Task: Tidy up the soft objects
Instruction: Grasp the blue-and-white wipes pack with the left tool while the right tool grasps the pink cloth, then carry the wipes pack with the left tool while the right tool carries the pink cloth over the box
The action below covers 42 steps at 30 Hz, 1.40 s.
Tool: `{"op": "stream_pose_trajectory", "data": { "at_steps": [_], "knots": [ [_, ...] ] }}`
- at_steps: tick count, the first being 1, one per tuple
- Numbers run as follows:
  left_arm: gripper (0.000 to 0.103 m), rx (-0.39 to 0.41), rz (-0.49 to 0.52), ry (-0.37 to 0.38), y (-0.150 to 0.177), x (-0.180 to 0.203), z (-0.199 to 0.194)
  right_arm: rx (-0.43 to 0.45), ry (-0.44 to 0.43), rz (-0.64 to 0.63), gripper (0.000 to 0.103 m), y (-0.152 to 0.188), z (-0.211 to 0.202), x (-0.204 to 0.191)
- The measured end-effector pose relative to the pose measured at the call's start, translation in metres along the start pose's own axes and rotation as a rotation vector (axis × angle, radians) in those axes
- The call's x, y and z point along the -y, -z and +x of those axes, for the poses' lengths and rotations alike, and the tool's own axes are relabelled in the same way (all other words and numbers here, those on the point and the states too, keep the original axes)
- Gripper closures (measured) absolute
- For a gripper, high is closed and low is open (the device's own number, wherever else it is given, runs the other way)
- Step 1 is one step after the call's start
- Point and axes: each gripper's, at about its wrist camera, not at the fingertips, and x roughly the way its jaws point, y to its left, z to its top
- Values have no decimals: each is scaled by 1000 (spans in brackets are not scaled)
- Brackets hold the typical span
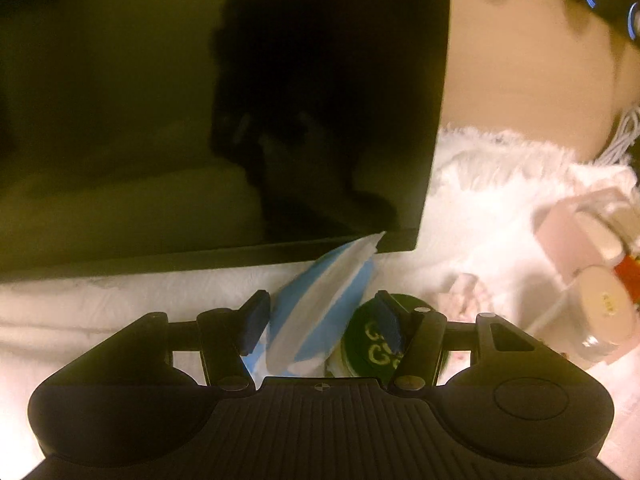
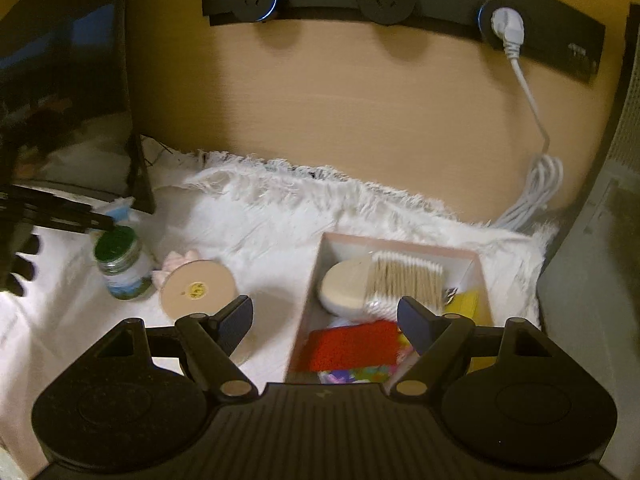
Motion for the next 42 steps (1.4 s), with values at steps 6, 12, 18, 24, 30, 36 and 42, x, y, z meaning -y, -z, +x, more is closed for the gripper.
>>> {"op": "stream_pose_trajectory", "data": {
  "at_steps": [6,12,18,24,30,36,42],
  "knots": [
    [29,-26,-116,40,-3,-24,14,12,-11,10,23,-3,-3,-2],
    [43,1,-239,131,9,-45,13,0,-57,10,23,-12,1,-14],
    [58,87,-325,132,37,-55,-20,16,-103,-107,23,-45,7,-47],
    [59,182,-402,161,69,-65,-62,-171,-253,-142,23,-83,54,-87],
    [59,243,-454,159,89,-74,-95,-442,-229,-130,53,-100,143,-130],
    [59,285,-460,161,93,-85,-121,-626,-219,-13,56,-95,214,-144],
    [59,257,-503,128,102,-85,-115,-700,-161,70,59,-92,266,-147]
  ]
}}
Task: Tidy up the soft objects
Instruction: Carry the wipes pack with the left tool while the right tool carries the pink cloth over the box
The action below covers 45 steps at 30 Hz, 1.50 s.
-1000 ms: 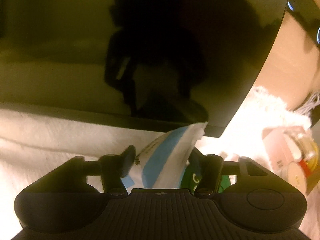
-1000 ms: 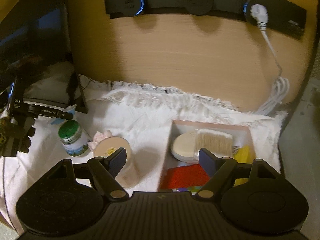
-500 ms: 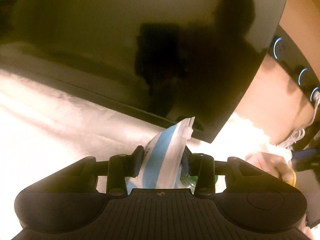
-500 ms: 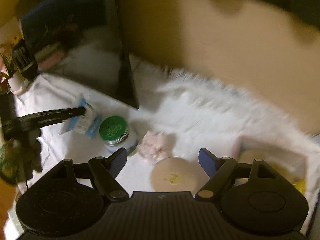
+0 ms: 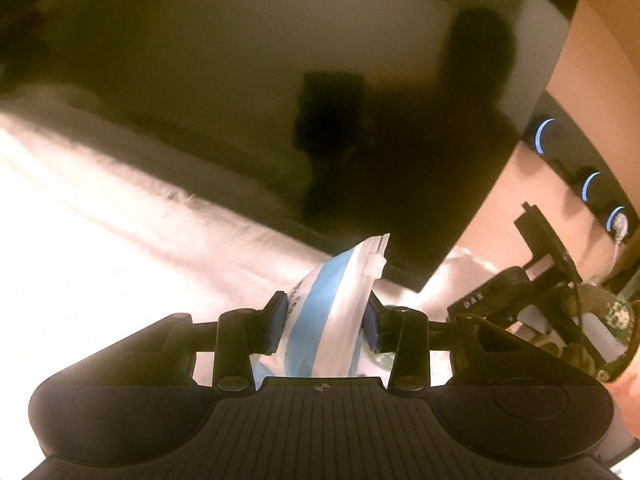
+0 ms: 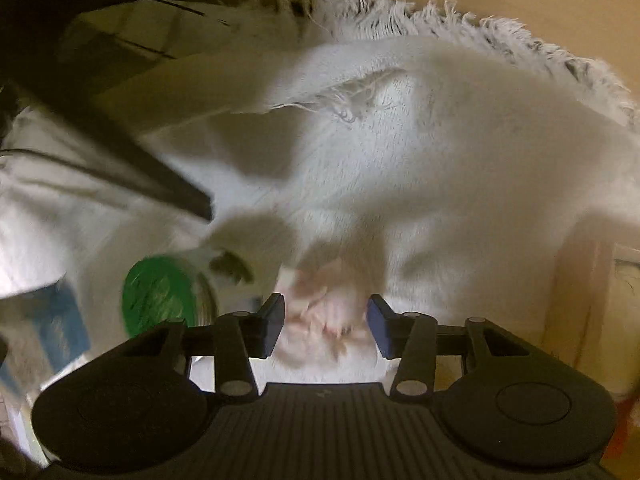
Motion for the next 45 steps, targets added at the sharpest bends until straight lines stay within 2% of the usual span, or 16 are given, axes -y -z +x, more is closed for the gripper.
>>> {"op": "stream_pose_trajectory", "data": {
  "at_steps": [1,4,5,6,7,11,16,21,26,31,37,42,45],
  "knots": [
    [59,-3,-6,-10,1,-1,1,-11,4,8,61,-1,5,0],
    [60,-10,-17,-29,-2,-5,7,-50,-9,25,80,-1,18,2],
    [60,-12,-19,-33,-5,-7,10,-51,-22,23,85,1,17,2],
    [60,-15,-19,-37,-9,-7,13,-42,-31,14,95,4,13,2],
    [61,-16,-19,-40,-12,-6,16,-22,-40,6,97,8,4,2],
    [61,8,10,-45,-28,3,8,81,-105,-21,98,25,-50,8],
    [61,61,102,-40,-62,34,3,245,-182,-47,98,53,-136,24],
    [61,99,142,23,-86,75,5,385,-204,-36,98,85,-209,51],
    [61,100,212,121,-90,134,18,484,-179,8,98,117,-260,91],
    [61,57,262,254,-73,205,36,543,-132,91,98,147,-278,145],
    [61,-38,295,409,-35,280,72,583,-86,180,98,176,-287,197],
    [61,-125,246,487,1,313,105,593,-65,220,98,183,-282,227],
    [60,-132,153,524,19,318,121,607,-56,245,98,180,-271,245]
  ]
}}
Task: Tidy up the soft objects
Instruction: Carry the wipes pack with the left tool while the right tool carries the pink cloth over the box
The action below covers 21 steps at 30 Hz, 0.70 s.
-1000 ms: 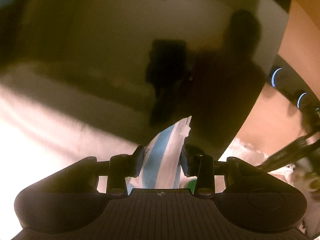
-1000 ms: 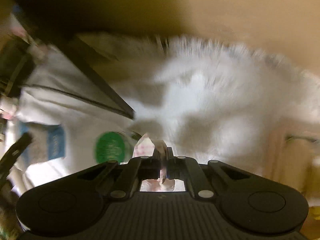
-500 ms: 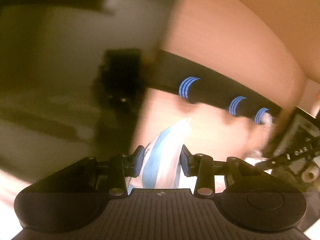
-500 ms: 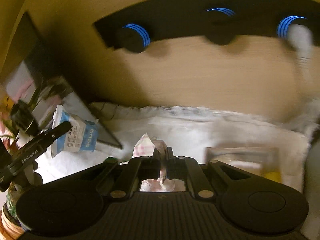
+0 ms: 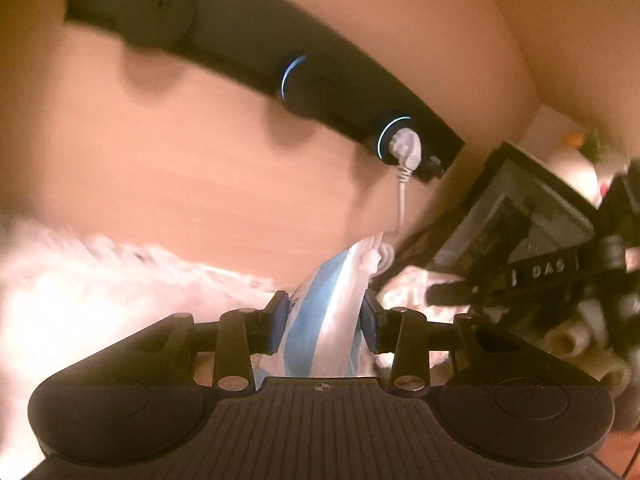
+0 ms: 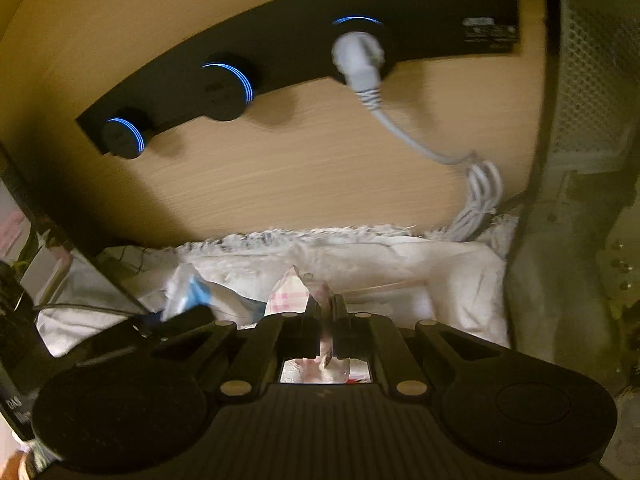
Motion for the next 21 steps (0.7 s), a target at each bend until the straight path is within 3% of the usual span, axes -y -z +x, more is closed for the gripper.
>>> {"op": "stream_pose_trajectory", "data": {
  "at_steps": [2,6,9,12,14,17,21],
  "knots": [
    [59,-2,-52,9,12,-4,16,9,23,27,98,4,8,11],
    [59,-101,3,-41,33,-7,52,-23,49,70,98,11,29,28],
    [59,-73,81,-56,42,-3,53,-39,53,92,98,15,40,39],
    [67,-14,228,-148,42,9,50,-46,60,86,98,21,50,40],
    [69,1,267,-192,39,11,54,-52,60,76,98,25,61,40],
    [70,-20,191,-165,34,0,51,-62,57,76,98,29,68,40],
    [73,-72,144,-68,35,1,40,-52,53,96,98,30,72,43]
  ]
}}
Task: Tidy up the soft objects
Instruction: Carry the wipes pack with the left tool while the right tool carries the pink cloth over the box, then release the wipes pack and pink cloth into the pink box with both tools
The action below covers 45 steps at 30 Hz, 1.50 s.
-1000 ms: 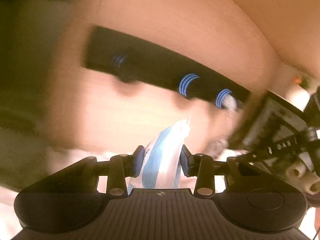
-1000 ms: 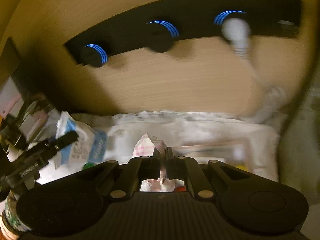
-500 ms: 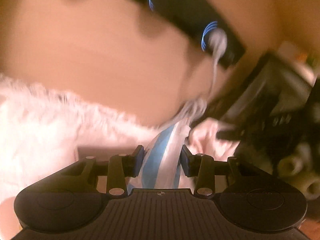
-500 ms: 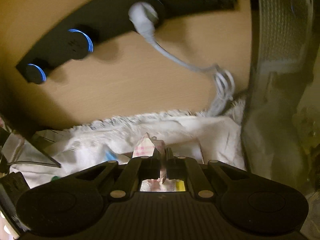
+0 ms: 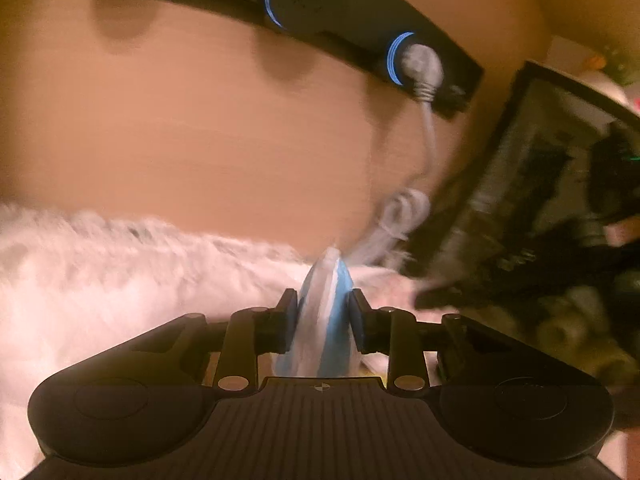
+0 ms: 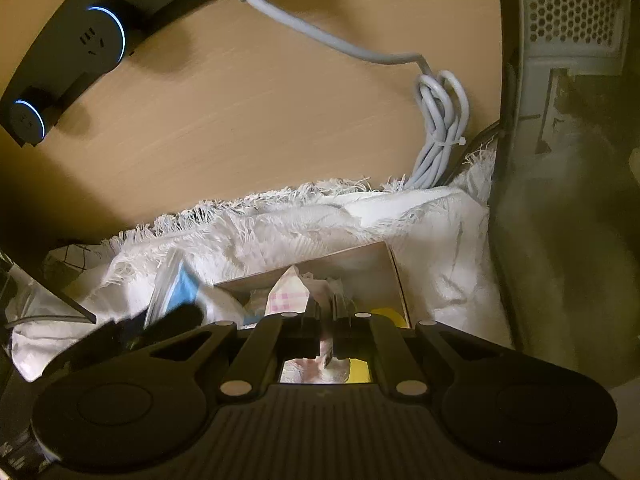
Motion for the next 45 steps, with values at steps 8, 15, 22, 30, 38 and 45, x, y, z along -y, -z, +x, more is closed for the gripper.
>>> {"op": "stream_pose_trajectory", "data": {
  "at_steps": [8,15,22,30,38,45],
  "knots": [
    [74,-84,-54,153,8,11,-9,48,-15,-38,98,-4,-14,-9],
    [74,-174,101,-29,16,9,25,44,35,-59,98,4,-13,-10],
    [79,-273,156,-122,7,-7,59,-42,50,-129,98,25,15,-17],
    [79,-262,136,-78,6,-10,64,-93,205,-280,98,51,74,-35],
    [79,-170,88,-67,-16,-14,28,-116,18,-62,98,23,77,1],
    [79,-271,99,-117,-5,-13,27,-111,-41,-22,97,27,66,9]
  ]
}}
